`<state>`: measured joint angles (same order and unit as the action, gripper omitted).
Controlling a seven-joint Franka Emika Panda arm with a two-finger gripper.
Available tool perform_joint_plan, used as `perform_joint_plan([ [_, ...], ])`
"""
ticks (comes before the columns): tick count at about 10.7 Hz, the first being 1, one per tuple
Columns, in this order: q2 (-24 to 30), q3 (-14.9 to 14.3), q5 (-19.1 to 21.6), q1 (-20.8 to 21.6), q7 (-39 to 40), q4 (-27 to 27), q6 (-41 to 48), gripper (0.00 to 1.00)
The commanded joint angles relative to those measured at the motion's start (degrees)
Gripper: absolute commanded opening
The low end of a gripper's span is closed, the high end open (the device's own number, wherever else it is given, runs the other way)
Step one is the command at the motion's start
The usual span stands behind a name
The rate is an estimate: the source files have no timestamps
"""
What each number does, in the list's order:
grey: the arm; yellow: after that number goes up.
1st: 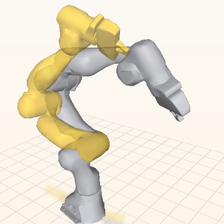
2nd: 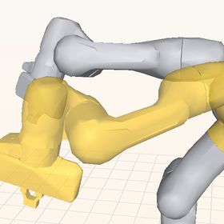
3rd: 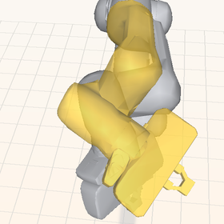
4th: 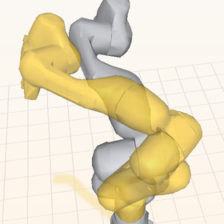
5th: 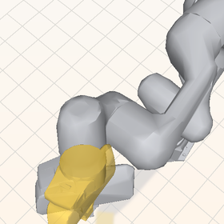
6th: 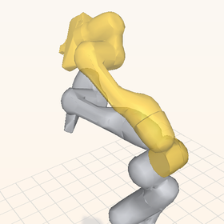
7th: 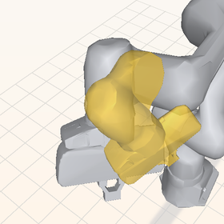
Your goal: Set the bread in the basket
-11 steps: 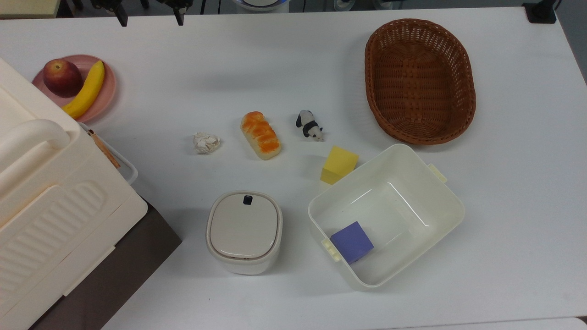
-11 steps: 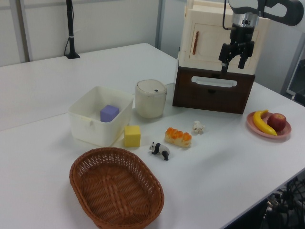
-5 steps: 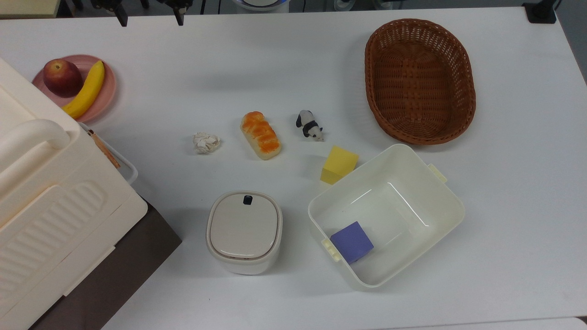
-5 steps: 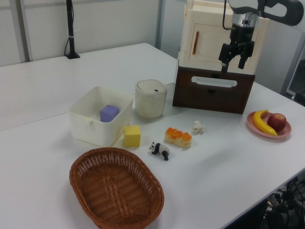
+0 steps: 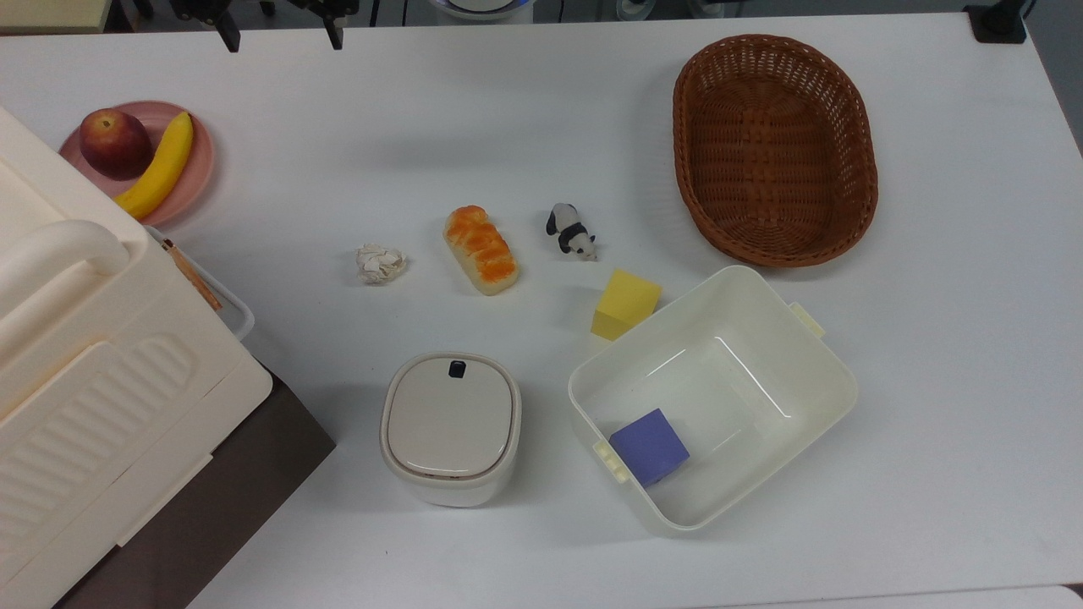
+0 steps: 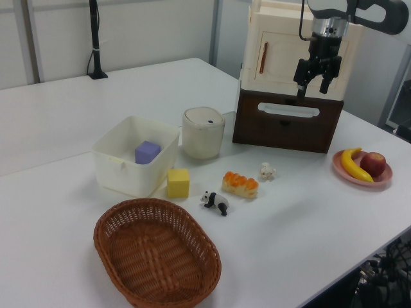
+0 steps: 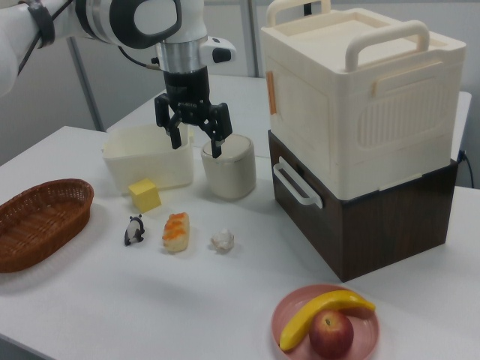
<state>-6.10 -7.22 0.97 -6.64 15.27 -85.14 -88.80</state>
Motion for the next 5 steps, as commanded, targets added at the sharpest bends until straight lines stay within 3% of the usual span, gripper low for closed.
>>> perform_joint_plan([
  [1, 0.9, -0.4, 1.1, 0.1, 1.3, -1.2, 0.8, 1.0],
  [5, 0.8, -0.3, 1.2, 1.6, 0.7, -2.5, 0.4, 1.0],
])
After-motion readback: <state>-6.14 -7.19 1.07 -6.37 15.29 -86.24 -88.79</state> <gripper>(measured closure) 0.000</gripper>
